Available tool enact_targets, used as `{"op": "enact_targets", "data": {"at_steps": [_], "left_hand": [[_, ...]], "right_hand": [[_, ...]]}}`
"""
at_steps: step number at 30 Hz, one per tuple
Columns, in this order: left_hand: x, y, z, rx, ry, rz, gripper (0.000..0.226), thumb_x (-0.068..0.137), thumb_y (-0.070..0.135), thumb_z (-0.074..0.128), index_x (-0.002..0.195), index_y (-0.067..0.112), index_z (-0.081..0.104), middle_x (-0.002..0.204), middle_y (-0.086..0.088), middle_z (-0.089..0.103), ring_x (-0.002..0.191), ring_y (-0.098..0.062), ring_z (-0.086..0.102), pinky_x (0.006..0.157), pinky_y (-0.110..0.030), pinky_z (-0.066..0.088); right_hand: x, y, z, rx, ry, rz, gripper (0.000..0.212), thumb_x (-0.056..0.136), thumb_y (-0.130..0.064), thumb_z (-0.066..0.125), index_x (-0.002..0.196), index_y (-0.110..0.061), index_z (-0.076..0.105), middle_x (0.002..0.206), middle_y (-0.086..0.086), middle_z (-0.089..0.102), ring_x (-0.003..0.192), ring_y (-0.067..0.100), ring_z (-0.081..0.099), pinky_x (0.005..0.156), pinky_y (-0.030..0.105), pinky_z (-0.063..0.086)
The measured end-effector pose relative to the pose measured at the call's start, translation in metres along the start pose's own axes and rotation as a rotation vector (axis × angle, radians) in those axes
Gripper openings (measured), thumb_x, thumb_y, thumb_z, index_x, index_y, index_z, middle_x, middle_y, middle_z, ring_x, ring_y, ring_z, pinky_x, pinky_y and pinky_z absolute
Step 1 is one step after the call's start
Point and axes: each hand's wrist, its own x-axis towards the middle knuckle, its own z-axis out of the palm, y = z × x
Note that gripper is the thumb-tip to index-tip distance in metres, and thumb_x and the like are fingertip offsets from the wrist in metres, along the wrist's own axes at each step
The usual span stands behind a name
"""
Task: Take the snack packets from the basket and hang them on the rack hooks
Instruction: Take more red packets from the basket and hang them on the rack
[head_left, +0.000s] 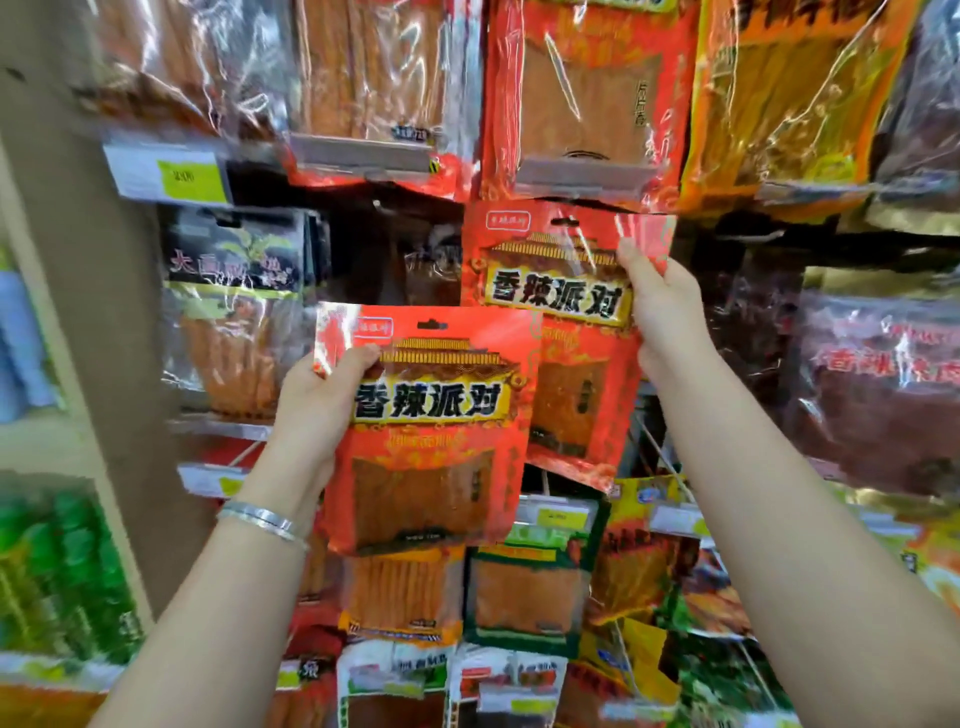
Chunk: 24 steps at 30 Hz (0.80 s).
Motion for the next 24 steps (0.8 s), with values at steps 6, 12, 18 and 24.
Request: {"op": "enact_targets", "data": {"at_steps": [6,12,18,24], "left_hand": [[-0.002,0.006,0.012,-0.019,-0.015,-0.004,0.006,0.069,0.036,0.068,0.068,0.034,0.074,0.067,0.003,0.073,0.060,-0.016,0.071,0.046,-0.027,0.051],[-0.003,0.007,0.023,-0.006,-0.032,-0.018,0.008,0.071,0.036,0.067,0.067,0.034,0.073,0.068,0.003,0.072,0.063,-0.017,0.071,0.049,-0.028,0.053],[-0.002,0.005,0.036,-0.026,-0.078,-0.019,0.014,0.078,0.033,0.067,0.064,0.032,0.071,0.065,0.005,0.071,0.059,-0.015,0.070,0.045,-0.025,0.050],[0.000,0.004,0.069,-0.075,-0.193,-0.022,0.016,0.074,0.036,0.069,0.083,0.024,0.069,0.075,-0.001,0.074,0.067,-0.019,0.072,0.051,-0.027,0.053]], "right_hand": [[0.013,0.011,0.000,-0.027,0.027,0.045,0.020,0.079,-0.038,0.066,0.075,-0.018,0.066,0.086,0.003,0.069,0.084,0.023,0.066,0.082,0.046,0.054],[0.013,0.023,-0.001,-0.394,0.155,-0.159,0.032,0.081,-0.029,0.068,0.105,-0.015,0.052,0.091,-0.004,0.056,0.082,0.013,0.056,0.072,0.026,0.045],[-0.016,0.026,-0.015,-0.481,0.247,-0.377,0.040,0.083,-0.031,0.064,0.118,-0.016,0.054,0.108,-0.001,0.052,0.099,0.013,0.051,0.096,0.029,0.039],[-0.040,0.019,-0.003,-0.136,-0.165,-0.135,0.028,0.068,-0.060,0.067,0.078,-0.035,0.068,0.087,-0.010,0.072,0.085,0.009,0.067,0.084,0.034,0.051]]}}
